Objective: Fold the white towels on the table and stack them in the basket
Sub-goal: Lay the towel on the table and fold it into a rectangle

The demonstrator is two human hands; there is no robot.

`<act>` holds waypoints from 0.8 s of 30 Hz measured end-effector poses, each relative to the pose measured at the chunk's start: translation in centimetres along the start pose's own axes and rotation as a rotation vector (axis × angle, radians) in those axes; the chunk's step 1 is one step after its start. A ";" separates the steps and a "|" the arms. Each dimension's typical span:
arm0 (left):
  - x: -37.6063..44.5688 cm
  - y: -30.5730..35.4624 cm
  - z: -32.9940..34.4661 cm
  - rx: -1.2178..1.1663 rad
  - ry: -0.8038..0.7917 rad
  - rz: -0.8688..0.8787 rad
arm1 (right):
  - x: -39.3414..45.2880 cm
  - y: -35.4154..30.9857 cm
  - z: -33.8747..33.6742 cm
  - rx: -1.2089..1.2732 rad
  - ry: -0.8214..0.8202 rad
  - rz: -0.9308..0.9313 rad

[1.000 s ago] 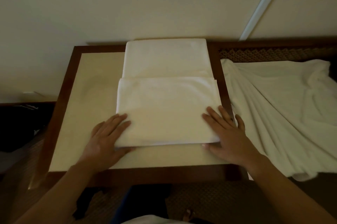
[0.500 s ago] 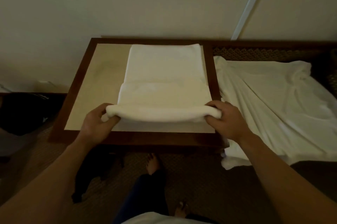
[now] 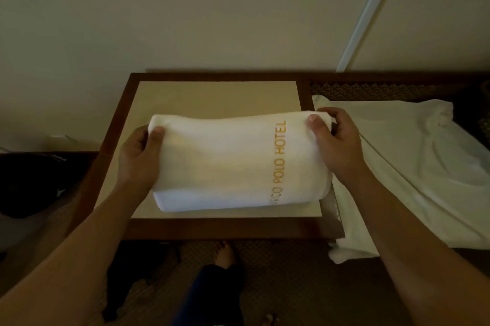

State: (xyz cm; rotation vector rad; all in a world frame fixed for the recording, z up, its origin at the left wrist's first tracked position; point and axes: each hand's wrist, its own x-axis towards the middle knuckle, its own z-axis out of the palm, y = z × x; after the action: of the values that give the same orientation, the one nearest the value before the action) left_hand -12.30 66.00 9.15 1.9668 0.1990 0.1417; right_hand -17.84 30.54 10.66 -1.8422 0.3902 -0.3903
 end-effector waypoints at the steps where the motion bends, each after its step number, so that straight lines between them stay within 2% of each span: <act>1: 1.8 -0.3 1.0 0.034 -0.011 -0.008 | 1.8 0.7 1.0 -0.018 0.013 0.021; 4: 7.2 -1.7 4.1 0.159 -0.064 -0.060 | 7.2 3.7 4.0 -0.131 0.027 0.104; 8: 11.7 -4.6 7.4 0.301 -0.139 -0.131 | 10.9 7.4 6.4 -0.313 -0.048 0.197; 12: 13.7 -4.7 8.4 0.338 -0.169 -0.103 | 12.5 7.8 7.4 -0.474 -0.068 0.172; 14: 15.6 -4.1 8.8 0.397 -0.207 -0.043 | 13.5 8.0 7.9 -0.744 -0.067 0.110; 16: 17.1 -3.3 9.5 0.616 -0.209 0.044 | 14.3 7.5 8.5 -0.978 -0.065 -0.040; 17: 17.0 -2.7 9.9 0.734 -0.190 0.118 | 14.6 7.1 8.9 -1.015 -0.123 -0.133; 19: 14.9 -1.8 10.8 0.837 -0.240 0.324 | 15.1 5.9 9.5 -1.025 -0.369 -0.213; 21: 10.4 -2.1 11.6 0.860 -0.472 0.490 | 15.1 5.2 10.0 -1.088 -0.605 -0.170; 22: 8.2 -2.8 11.4 0.888 -0.600 0.559 | 14.9 5.1 10.2 -1.134 -0.647 -0.135; 24: 7.5 -4.6 10.5 0.940 -0.743 0.734 | 14.5 4.9 10.1 -1.171 -0.631 -0.031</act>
State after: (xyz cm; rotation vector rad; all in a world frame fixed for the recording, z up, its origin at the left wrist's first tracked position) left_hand -3.31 59.82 0.86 2.7694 -1.1374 -0.2698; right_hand -0.77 31.09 4.08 -2.9492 0.1278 0.5457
